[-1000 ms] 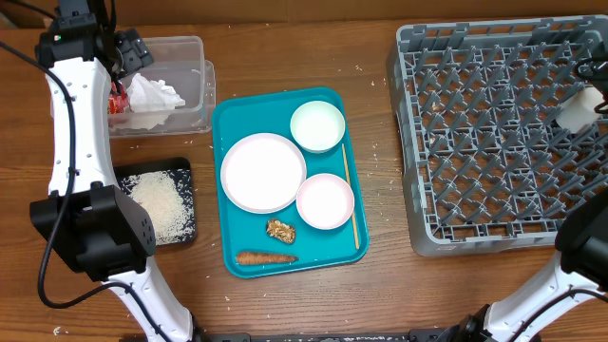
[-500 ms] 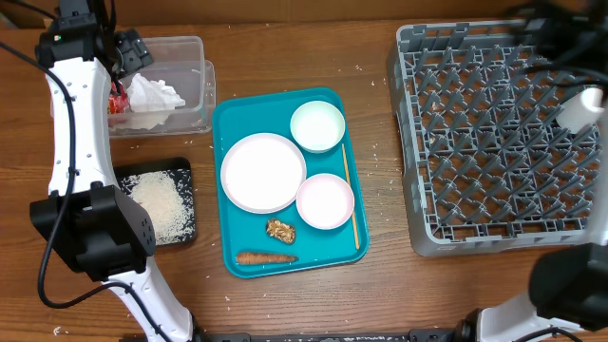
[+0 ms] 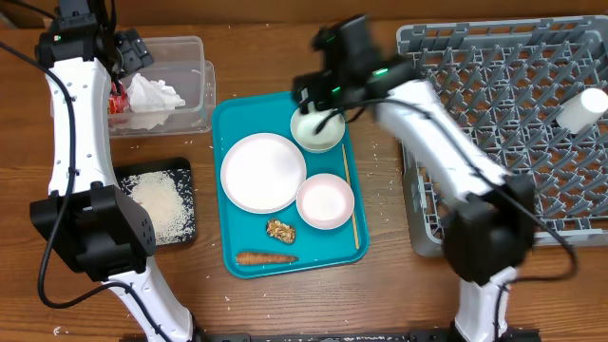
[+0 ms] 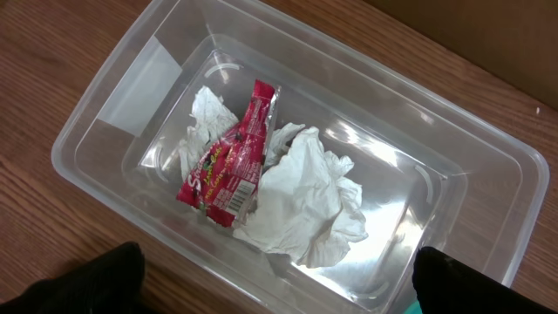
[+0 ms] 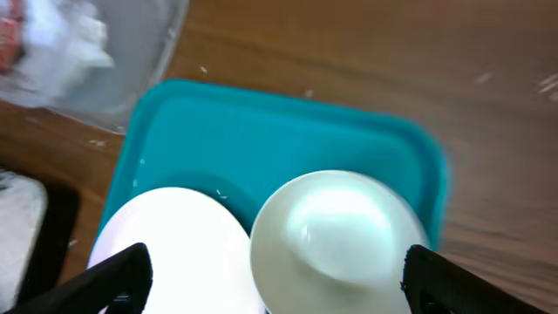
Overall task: Sort waste into correct bins and load items into the dishwasher
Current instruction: 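Return the right gripper to the small white bowl at the tray top, then grasp the small white bowl rim with the right gripper and lift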
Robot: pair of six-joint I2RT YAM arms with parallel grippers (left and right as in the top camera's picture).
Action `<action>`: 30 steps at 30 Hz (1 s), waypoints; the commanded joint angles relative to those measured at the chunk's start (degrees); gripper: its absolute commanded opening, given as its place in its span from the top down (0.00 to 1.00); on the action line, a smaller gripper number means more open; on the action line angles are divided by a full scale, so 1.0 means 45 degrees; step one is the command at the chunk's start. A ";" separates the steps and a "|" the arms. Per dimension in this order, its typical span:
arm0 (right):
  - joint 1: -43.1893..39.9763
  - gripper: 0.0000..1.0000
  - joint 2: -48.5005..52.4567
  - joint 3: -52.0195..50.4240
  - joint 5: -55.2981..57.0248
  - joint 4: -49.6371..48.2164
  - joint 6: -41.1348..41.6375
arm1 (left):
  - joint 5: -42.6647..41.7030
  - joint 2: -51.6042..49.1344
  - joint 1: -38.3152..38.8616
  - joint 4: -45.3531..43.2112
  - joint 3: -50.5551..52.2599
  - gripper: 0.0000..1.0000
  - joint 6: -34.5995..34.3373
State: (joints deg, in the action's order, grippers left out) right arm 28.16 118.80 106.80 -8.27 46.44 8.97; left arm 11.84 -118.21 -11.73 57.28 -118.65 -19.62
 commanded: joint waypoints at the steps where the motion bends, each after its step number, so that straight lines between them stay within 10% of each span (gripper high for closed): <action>1: 0.0627 0.13 0.1083 0.0010 0.1316 -0.0593 0.1515 | 0.0131 0.0005 0.0039 -0.0024 0.0024 0.00 -0.0257; 30: 0.1326 0.67 0.3055 0.0078 0.1826 -0.1205 0.3075 | 0.0131 0.0005 0.0039 -0.0024 0.0024 0.00 -0.0257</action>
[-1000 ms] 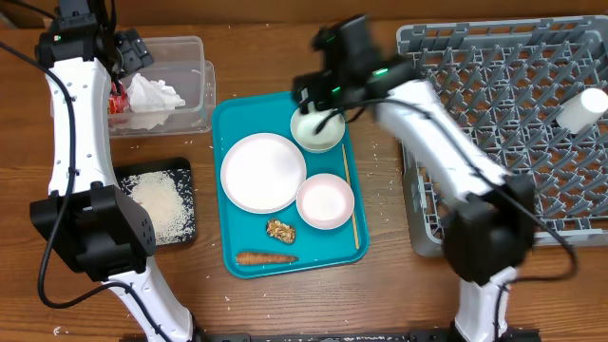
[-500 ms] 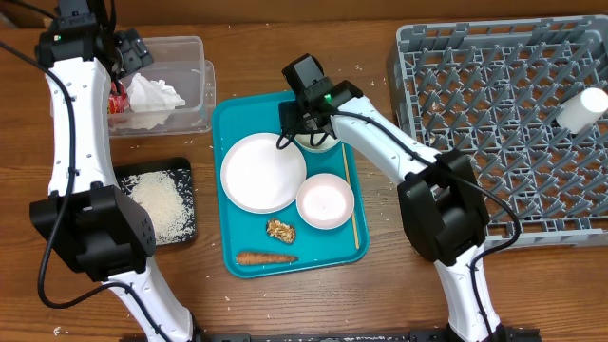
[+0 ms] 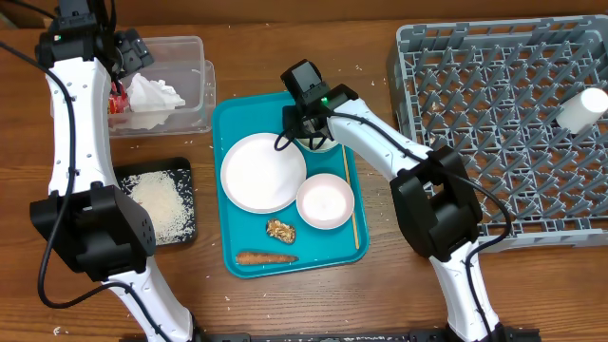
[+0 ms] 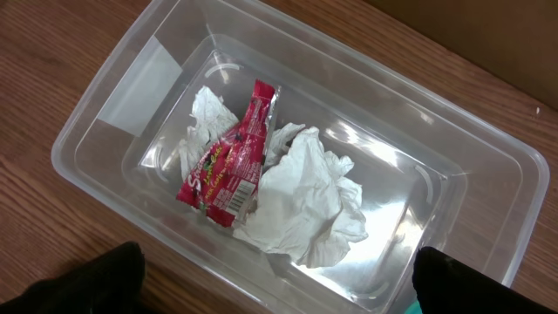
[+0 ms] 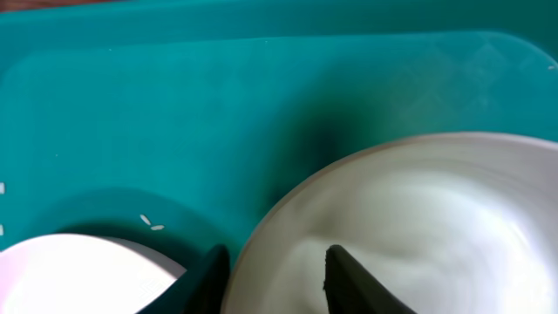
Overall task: Sort waste into correct bins and load items into the dishwasher
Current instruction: 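Grasp the small white bowl rim with the right gripper and lift, then carry the bowl right and place it in the rack beside the cup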
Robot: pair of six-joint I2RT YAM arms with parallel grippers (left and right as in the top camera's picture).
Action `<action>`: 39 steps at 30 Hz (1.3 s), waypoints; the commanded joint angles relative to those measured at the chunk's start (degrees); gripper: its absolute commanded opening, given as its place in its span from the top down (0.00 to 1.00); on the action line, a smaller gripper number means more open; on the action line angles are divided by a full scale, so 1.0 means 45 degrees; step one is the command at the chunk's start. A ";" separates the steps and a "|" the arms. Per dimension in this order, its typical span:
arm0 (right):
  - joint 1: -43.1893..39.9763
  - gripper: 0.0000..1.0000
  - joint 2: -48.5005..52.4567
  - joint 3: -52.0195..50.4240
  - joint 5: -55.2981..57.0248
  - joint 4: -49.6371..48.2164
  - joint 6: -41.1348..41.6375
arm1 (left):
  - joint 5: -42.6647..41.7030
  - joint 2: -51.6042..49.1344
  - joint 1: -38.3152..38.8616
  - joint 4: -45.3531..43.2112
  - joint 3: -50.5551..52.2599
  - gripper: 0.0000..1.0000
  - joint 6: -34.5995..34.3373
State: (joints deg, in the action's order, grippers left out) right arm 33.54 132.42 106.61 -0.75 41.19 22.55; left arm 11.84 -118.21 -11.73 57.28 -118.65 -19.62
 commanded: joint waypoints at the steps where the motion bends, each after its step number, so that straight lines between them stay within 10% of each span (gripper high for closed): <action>1: 0.0131 0.69 0.0000 0.0199 0.0155 0.0015 0.0058 | 0.0131 0.0005 0.0039 -0.0024 0.0024 0.00 -0.0262; 8: 0.0078 0.96 -0.0092 0.1914 0.0155 0.1311 0.0058 | 0.0126 0.0005 0.0039 -0.0024 0.0024 0.00 -0.0262; 26: -0.4707 0.96 -0.1554 0.6159 0.3303 0.6513 0.0015 | 0.0131 0.0005 0.0034 -0.0024 0.0024 0.00 -0.0262; 39: -1.3639 0.96 -0.1540 0.5382 -1.1157 0.7592 -0.2939 | 0.0131 0.0005 0.0034 -0.0024 0.0024 0.00 -0.0257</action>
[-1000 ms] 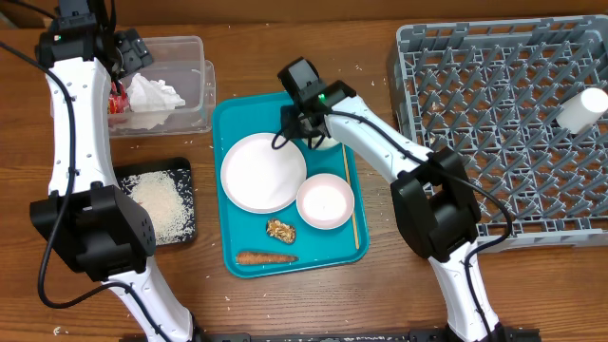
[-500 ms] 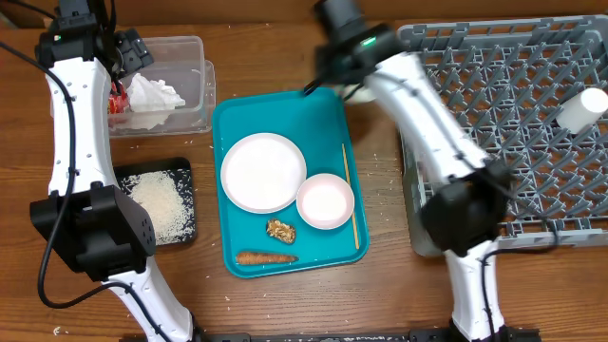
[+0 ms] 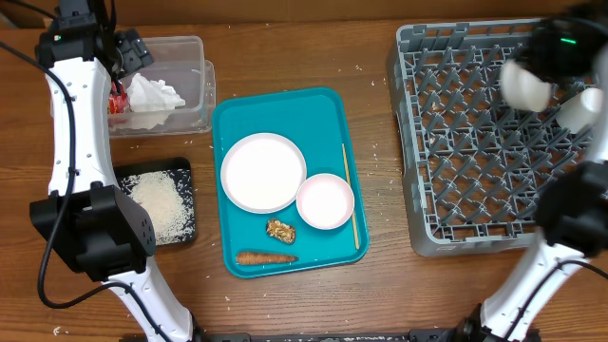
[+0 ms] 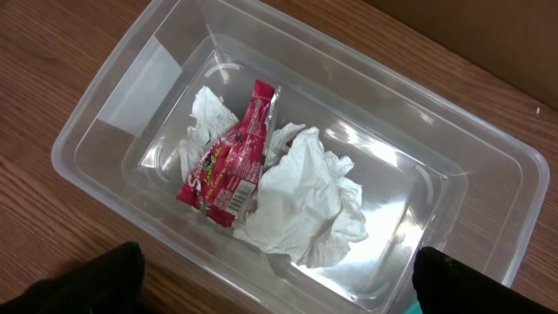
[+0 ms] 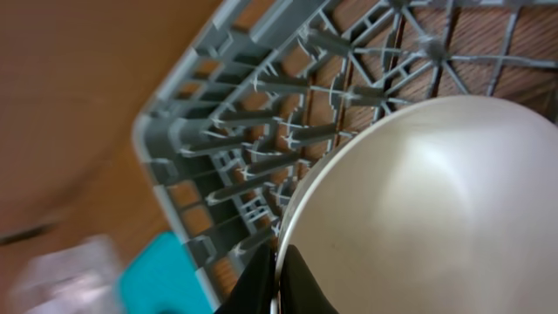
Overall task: Sort waste into correct bins and load items into the dishwasher
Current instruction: 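Carry the bowl right and place it in the rack beside the cup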
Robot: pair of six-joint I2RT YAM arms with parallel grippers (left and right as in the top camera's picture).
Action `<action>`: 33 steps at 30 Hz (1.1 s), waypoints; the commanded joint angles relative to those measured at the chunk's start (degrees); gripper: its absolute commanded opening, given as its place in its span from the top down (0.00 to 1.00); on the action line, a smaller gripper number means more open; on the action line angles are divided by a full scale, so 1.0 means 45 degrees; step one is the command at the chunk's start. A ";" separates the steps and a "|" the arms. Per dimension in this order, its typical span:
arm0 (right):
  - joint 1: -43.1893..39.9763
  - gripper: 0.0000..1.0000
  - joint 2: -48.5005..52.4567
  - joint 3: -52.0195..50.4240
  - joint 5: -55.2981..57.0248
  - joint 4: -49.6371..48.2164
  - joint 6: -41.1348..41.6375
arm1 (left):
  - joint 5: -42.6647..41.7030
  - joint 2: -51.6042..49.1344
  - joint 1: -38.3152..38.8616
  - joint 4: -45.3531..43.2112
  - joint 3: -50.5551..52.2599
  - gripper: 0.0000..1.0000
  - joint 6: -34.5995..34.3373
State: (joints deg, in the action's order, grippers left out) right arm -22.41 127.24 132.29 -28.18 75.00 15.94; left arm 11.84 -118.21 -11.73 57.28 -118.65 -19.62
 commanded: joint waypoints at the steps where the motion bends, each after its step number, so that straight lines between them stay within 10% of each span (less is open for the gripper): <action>1: -0.1656 0.96 -0.0389 -0.0491 -0.5683 0.0141 -0.1875 | 0.0131 0.0005 0.0034 -0.0024 0.0024 0.00 -0.0257; 13: -0.3215 0.96 -0.0389 -0.4235 -1.1152 -0.0335 -0.5221 | 0.0131 0.0005 0.0034 -0.0024 0.0024 0.00 -0.0262; 33: -0.3249 0.90 -0.0379 -0.4673 -0.7902 -0.3963 -0.2191 | 0.0131 0.0005 0.0034 -0.0024 0.0024 0.00 -0.0262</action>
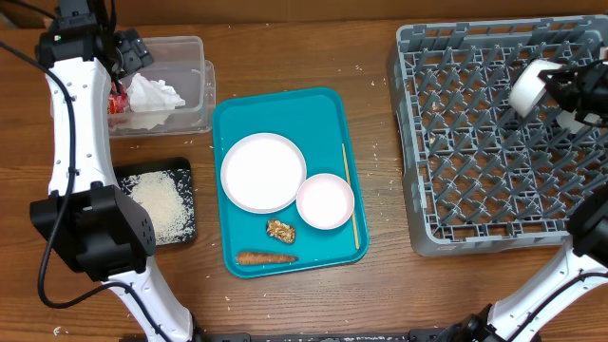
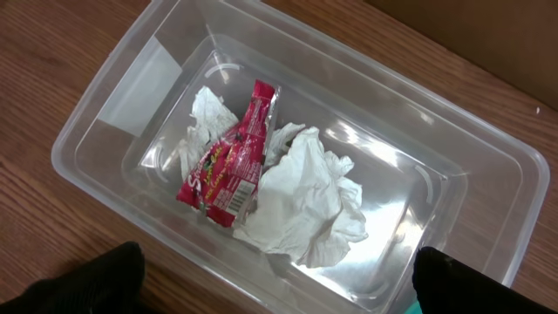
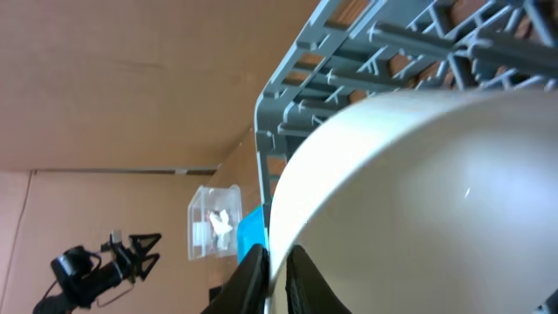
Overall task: Sort waste into correct bins and load items into the dishwasher
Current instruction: 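Carry the bowl right and place it in the rack beside the cup, then move the right gripper back to the second small bowl on the tray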
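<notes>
My right gripper (image 1: pixel 549 90) is shut on the rim of a white bowl (image 1: pixel 525 85), held on edge over the far right part of the grey dish rack (image 1: pixel 456 142). In the right wrist view the bowl (image 3: pixel 418 201) fills the frame, with the gripper (image 3: pixel 277 262) pinching its rim. The teal tray (image 1: pixel 233 114) holds a white plate (image 1: pixel 263 172), a pink bowl (image 1: pixel 325 201), a chopstick (image 1: pixel 350 195), a food scrap (image 1: pixel 280 229) and a carrot (image 1: pixel 266 257). My left gripper (image 2: pixel 279 288) hangs open over the clear bin (image 2: pixel 131 105), with nothing in it.
The clear bin (image 1: pixel 195 57) at the back left holds crumpled tissue (image 2: pixel 305 201) and a red wrapper (image 2: pixel 231 161). A black tray with rice (image 1: pixel 161 199) lies left of the teal tray. A white cup (image 1: pixel 570 120) sits in the rack beside the held bowl.
My right gripper has shifted slightly right over the rack and turned, so the bowl now stands more on edge. The left arm and the tray's items have not moved.
My right gripper was open above the white bowl at the back of the tray. Then its fingers stood at the bowl's rim. Then the bowl was off the tray and held over the rack, where it is now, on edge. The left gripper stayed open over the bin.
</notes>
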Robot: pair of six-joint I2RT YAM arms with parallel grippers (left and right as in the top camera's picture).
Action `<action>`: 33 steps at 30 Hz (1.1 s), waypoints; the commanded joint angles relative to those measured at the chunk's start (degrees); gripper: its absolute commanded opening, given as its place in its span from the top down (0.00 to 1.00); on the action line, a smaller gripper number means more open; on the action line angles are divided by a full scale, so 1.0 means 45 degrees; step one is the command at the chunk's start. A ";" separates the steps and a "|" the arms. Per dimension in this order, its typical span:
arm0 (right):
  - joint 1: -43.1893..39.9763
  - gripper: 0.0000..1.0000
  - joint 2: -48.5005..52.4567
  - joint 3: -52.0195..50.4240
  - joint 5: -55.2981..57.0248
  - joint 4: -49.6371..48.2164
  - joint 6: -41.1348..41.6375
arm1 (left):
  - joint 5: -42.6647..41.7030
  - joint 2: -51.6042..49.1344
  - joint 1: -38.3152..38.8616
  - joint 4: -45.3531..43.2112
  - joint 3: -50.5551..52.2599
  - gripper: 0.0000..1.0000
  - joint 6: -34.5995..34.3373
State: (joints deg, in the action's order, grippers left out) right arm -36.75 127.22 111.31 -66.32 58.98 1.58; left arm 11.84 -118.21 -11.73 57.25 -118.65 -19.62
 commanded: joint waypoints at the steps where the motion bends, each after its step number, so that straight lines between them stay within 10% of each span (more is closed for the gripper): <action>1: -0.0073 0.90 -0.0374 -0.0005 0.0602 -0.0461 0.1103 | 0.0131 0.0005 0.0034 -0.0019 0.0024 0.00 -0.0257; 33: -0.1545 0.81 -0.2565 0.4396 0.9646 0.4187 0.3385 | 0.0131 0.0005 0.0034 -0.0019 0.0024 0.00 -0.0257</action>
State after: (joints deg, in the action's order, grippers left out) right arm -45.21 121.95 126.50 -30.81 77.14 15.81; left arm 11.84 -118.21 -11.73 57.25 -118.65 -19.62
